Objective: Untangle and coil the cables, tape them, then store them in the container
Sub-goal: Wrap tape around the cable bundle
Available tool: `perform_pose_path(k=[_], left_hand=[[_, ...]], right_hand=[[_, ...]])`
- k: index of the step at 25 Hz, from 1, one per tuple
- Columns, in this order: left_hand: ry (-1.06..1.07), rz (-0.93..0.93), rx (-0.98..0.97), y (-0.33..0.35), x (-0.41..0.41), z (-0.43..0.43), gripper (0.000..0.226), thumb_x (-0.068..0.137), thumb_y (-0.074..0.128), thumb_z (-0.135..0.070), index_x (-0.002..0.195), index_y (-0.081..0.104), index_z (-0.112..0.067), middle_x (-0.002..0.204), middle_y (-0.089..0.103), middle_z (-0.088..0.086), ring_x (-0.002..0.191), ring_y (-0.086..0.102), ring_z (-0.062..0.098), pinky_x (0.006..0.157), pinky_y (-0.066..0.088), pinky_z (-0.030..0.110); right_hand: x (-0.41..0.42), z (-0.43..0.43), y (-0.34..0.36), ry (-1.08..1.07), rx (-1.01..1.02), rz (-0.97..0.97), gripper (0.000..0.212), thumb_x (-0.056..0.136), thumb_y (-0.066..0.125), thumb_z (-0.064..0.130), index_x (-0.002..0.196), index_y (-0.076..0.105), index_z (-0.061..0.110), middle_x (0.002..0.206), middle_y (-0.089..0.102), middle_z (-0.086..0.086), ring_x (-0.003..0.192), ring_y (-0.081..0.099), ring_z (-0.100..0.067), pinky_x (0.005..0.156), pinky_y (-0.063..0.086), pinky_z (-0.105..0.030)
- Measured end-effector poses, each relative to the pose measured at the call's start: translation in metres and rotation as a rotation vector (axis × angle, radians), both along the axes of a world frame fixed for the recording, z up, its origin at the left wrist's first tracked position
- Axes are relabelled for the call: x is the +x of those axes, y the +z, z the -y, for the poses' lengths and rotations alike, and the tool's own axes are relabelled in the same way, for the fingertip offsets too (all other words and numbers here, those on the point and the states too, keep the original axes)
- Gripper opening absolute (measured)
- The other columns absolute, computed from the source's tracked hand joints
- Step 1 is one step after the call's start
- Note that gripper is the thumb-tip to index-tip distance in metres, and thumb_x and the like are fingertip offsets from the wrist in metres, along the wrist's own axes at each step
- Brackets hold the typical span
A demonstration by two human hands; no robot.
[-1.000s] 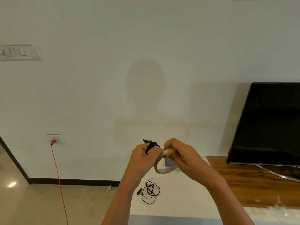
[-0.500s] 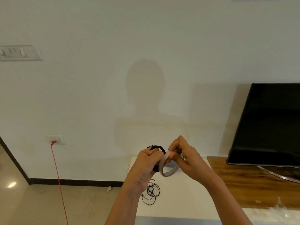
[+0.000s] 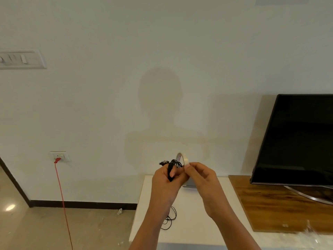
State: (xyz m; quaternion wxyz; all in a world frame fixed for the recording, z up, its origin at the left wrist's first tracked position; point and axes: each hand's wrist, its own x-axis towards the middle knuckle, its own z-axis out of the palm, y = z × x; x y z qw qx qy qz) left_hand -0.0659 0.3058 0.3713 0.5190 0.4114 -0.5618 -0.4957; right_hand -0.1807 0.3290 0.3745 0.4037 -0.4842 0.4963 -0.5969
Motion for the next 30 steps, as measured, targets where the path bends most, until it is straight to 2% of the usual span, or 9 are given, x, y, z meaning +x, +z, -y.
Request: perform_pose_path(k=[2, 5, 7, 10, 13, 16, 18, 26, 30], left_hand=[[0.003, 0.113, -0.011, 0.0, -0.001, -0.003, 0.042, 0.077, 0.076, -0.026, 0.05, 0.045, -0.028, 0.061, 0.057, 0.009, 0.062, 0.055, 0.015, 0.065, 0.05, 0.033], [0.06, 0.091, 0.035, 0.003, 0.005, -0.004, 0.041, 0.077, 0.072, -0.046, 0.055, 0.053, -0.018, 0.059, 0.051, 0.015, 0.055, 0.042, 0.015, 0.057, 0.04, 0.029], [0.147, 0.017, 0.087, 0.005, 0.006, 0.0, 0.055, 0.08, 0.065, -0.053, 0.074, 0.066, 0.002, 0.062, 0.054, 0.019, 0.053, 0.041, 0.012, 0.055, 0.037, 0.026], [0.246, -0.061, 0.174, 0.005, 0.003, 0.004, 0.064, 0.077, 0.068, -0.053, 0.075, 0.059, 0.01, 0.062, 0.04, 0.012, 0.057, 0.036, 0.017, 0.056, 0.034, 0.028], [0.241, -0.144, 0.223, 0.005, 0.005, 0.006, 0.042, 0.079, 0.074, -0.038, 0.068, 0.052, -0.003, 0.061, 0.035, 0.01, 0.062, 0.034, 0.022, 0.059, 0.036, 0.029], [0.154, -0.247, 0.302, 0.003, 0.009, 0.011, 0.022, 0.078, 0.074, -0.023, 0.082, 0.061, -0.005, 0.073, 0.047, 0.012, 0.068, 0.042, 0.022, 0.066, 0.04, 0.032], [0.128, -0.314, 0.349, 0.005, 0.009, 0.011, 0.018, 0.079, 0.073, -0.018, 0.087, 0.063, -0.005, 0.076, 0.054, 0.012, 0.063, 0.047, 0.018, 0.063, 0.043, 0.028], [0.085, -0.376, 0.408, 0.01, 0.01, 0.011, 0.028, 0.083, 0.067, -0.014, 0.099, 0.068, 0.009, 0.075, 0.071, 0.007, 0.051, 0.05, 0.01, 0.056, 0.045, 0.023], [0.115, -0.372, 0.364, 0.006, 0.008, 0.011, 0.031, 0.081, 0.069, -0.014, 0.096, 0.064, 0.013, 0.081, 0.062, 0.014, 0.058, 0.044, 0.015, 0.056, 0.043, 0.025]], right_hand=[[0.001, 0.001, 0.001, 0.004, 0.037, 0.037, 0.016, 0.092, 0.052, 0.015, 0.092, 0.065, 0.005, 0.087, 0.074, -0.009, 0.087, 0.064, -0.013, 0.075, 0.046, -0.016], [-0.002, 0.001, 0.006, 0.017, 0.017, -0.007, 0.017, 0.093, 0.046, 0.009, 0.091, 0.063, 0.006, 0.08, 0.073, 0.0, 0.078, 0.062, -0.014, 0.078, 0.045, -0.026], [-0.001, -0.001, 0.009, 0.078, -0.003, -0.083, 0.022, 0.094, 0.044, 0.006, 0.09, 0.066, 0.008, 0.075, 0.071, 0.007, 0.071, 0.059, -0.011, 0.071, 0.048, -0.019], [0.004, -0.003, 0.009, 0.069, -0.037, -0.185, 0.026, 0.091, 0.047, 0.001, 0.088, 0.07, 0.014, 0.066, 0.066, 0.015, 0.065, 0.054, -0.005, 0.062, 0.047, -0.01], [0.004, -0.003, 0.005, 0.032, -0.017, -0.218, 0.027, 0.088, 0.052, 0.002, 0.084, 0.072, 0.019, 0.07, 0.068, 0.002, 0.066, 0.056, -0.007, 0.066, 0.049, -0.019], [0.004, -0.003, 0.0, 0.047, 0.034, -0.195, 0.028, 0.088, 0.052, 0.004, 0.083, 0.072, 0.022, 0.07, 0.069, -0.001, 0.072, 0.062, -0.012, 0.078, 0.054, -0.036], [0.004, -0.002, -0.002, 0.05, 0.038, -0.188, 0.029, 0.088, 0.051, 0.004, 0.082, 0.072, 0.024, 0.067, 0.067, 0.001, 0.072, 0.061, -0.012, 0.08, 0.053, -0.038], [0.003, -0.005, 0.0, 0.059, 0.016, -0.154, 0.032, 0.088, 0.05, 0.001, 0.08, 0.073, 0.022, 0.066, 0.066, 0.001, 0.071, 0.061, -0.01, 0.084, 0.052, -0.037], [0.003, -0.003, -0.007, 0.02, -0.039, -0.151, 0.036, 0.089, 0.045, -0.005, 0.082, 0.073, 0.018, 0.064, 0.064, -0.001, 0.072, 0.056, -0.026, 0.082, 0.053, -0.046]])
